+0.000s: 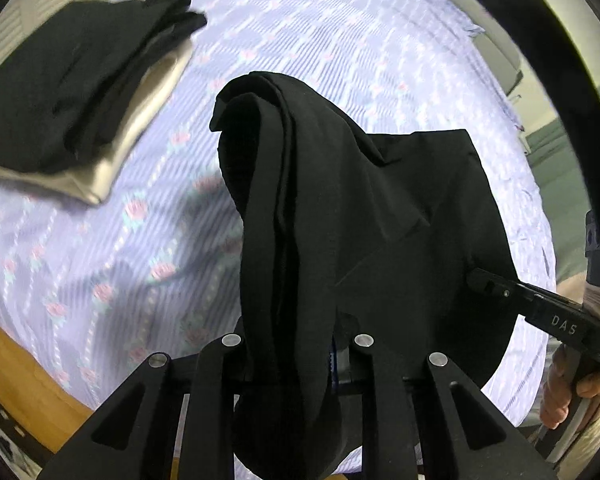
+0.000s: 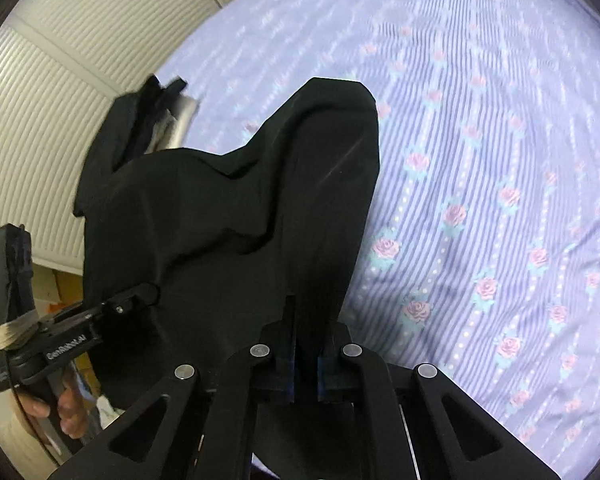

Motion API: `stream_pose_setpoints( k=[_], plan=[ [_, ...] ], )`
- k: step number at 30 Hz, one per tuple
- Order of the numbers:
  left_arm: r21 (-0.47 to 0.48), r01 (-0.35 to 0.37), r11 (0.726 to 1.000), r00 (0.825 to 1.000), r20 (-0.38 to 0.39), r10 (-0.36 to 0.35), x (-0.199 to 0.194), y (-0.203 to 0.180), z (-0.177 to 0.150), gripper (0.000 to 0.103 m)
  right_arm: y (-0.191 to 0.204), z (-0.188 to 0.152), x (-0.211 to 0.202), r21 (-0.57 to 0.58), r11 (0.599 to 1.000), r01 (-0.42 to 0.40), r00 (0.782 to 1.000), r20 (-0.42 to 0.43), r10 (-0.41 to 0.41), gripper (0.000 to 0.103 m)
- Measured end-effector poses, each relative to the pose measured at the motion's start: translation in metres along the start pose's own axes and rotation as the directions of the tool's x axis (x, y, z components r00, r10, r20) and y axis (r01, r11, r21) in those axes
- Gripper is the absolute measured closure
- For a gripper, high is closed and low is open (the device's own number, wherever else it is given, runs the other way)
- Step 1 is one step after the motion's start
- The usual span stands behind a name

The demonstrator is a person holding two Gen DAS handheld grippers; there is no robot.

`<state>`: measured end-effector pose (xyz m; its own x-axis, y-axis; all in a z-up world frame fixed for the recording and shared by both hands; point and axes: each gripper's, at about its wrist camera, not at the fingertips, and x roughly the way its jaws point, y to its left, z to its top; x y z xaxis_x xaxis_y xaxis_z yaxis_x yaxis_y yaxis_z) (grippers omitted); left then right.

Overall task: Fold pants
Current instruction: 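Carry the folded pants with both tools toward the stack of clothes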

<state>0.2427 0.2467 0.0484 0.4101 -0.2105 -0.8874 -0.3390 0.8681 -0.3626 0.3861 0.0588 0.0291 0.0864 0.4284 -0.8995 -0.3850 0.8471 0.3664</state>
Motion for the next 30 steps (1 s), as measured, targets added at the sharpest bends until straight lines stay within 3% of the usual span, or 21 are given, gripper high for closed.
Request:
stream_pose_setpoints(
  k=[8, 18, 24, 30],
  plan=[
    [0.114, 0.062, 0.992, 0.998, -0.026, -0.06, -0.054, 0.004, 0.038, 0.082, 0.033, 0.003, -0.05, 0.058, 0.997, 0.053, 0.996, 0.073, -0.057, 0.095],
    [0.124, 0.019, 0.992, 0.998, 0.057, -0.027, -0.132, 0.028, 0.068, 0.082, 0.103, 0.023, -0.089, 0.025, 1.0, -0.004, 0.989, 0.145, 0.001, 0.095],
    [0.139, -0.043, 0.989, 0.995, 0.097, 0.029, -0.156, 0.055, 0.08, 0.082, 0.143, 0.039, -0.076, -0.033, 0.999, -0.033, 0.988, 0.147, 0.038, 0.095],
    [0.114, -0.107, 0.988, 0.987, 0.131, 0.092, -0.171, 0.108, 0.097, 0.082, 0.196, 0.066, -0.042, -0.117, 0.992, -0.053, 0.991, 0.119, 0.067, 0.095]
  ],
)
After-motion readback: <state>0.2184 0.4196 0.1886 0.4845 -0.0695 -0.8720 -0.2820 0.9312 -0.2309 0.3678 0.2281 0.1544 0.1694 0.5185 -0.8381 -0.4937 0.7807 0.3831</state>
